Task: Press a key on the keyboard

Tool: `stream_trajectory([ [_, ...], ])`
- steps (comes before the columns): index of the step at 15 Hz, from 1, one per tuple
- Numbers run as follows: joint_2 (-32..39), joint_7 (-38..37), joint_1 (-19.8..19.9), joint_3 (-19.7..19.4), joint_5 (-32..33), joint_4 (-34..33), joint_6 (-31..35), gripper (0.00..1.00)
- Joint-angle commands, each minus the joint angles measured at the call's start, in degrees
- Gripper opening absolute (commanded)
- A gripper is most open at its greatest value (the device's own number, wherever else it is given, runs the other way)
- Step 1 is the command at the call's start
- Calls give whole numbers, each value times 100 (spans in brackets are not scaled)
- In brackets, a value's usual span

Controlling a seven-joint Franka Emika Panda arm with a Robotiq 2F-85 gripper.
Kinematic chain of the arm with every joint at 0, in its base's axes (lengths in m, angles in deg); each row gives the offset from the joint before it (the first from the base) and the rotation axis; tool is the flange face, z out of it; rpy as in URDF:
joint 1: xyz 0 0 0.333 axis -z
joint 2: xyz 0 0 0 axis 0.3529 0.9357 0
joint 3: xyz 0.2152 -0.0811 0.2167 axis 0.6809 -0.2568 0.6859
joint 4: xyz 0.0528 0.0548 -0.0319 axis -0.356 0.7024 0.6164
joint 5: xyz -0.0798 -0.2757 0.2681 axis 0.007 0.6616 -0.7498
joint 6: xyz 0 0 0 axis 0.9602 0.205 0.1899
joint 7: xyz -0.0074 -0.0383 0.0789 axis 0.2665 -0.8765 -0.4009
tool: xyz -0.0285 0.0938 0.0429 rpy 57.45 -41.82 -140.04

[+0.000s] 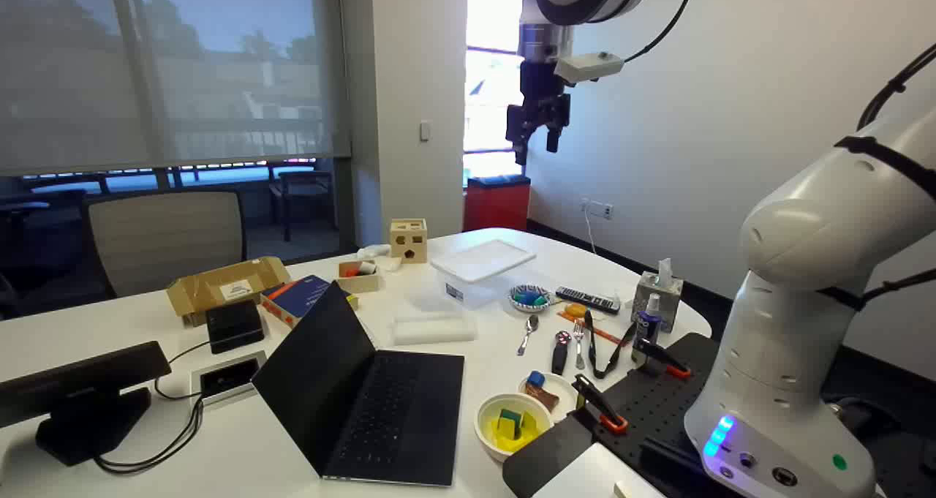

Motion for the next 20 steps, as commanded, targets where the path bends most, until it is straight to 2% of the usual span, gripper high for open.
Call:
stream_trajectory([
  [1, 15, -54, -114, -93, 60, -16, -22, 100],
  [3, 223, -76, -71, -53, 153, -56, 87, 100],
  [10, 2655, 821, -514, 4, 153, -673, 1264, 100],
  [16, 5001, 569, -903, 113, 995, -1794, 2503, 100],
  [20, 6064, 608, -1147, -27, 1036, -2397, 3216, 99],
])
